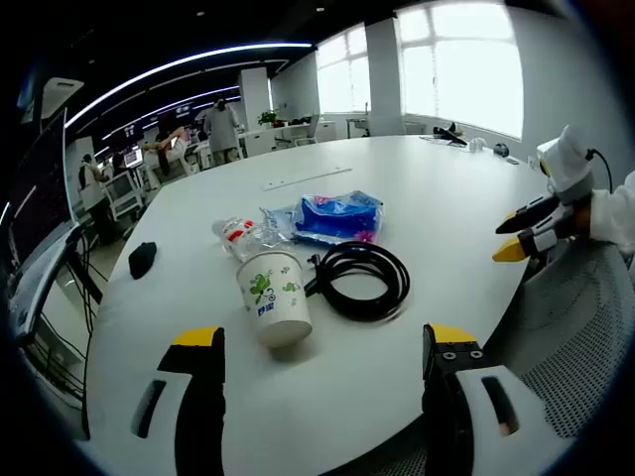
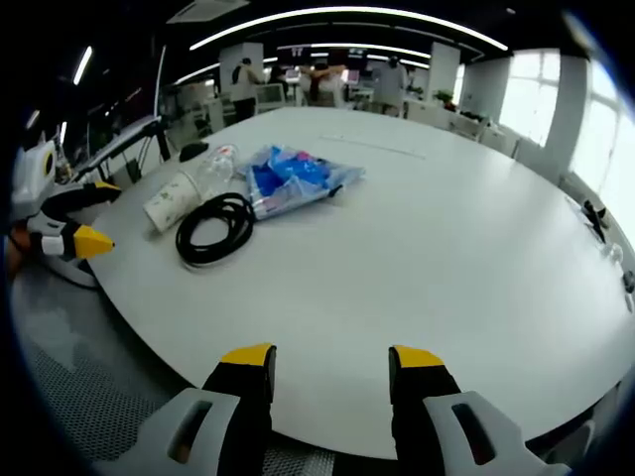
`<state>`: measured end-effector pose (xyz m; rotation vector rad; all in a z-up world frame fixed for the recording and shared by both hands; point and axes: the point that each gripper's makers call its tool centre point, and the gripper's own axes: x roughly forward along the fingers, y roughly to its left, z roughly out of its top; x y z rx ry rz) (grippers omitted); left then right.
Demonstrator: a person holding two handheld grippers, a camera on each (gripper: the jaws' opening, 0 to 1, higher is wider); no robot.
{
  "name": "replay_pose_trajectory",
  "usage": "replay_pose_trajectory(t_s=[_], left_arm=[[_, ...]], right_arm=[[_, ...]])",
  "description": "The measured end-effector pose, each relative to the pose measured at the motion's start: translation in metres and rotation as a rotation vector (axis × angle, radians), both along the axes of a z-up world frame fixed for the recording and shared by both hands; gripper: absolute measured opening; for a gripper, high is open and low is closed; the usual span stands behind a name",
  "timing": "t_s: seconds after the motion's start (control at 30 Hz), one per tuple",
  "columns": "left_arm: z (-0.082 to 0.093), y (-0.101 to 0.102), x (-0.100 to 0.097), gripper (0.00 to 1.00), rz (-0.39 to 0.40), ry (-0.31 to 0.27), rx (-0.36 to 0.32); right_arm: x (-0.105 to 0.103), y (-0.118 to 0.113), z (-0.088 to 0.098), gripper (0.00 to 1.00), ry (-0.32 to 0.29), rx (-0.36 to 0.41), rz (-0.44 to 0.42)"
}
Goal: Arrange the tabletop items into an orderly group along one side of the table until the central work area is clear of visible clutter.
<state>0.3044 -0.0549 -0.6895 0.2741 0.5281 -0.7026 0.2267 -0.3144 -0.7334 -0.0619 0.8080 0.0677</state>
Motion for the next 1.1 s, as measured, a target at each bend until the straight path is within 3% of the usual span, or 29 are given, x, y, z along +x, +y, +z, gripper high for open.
replay_pose_trajectory(t_s=[1.1], left_arm=[[-0.0034, -0.0019, -0.0024, 0.83, 0.000, 0.024, -0.002]], right_arm=[[-0.0029, 0.0008, -0.0022, 0.38, 0.015, 0.008, 0.009]])
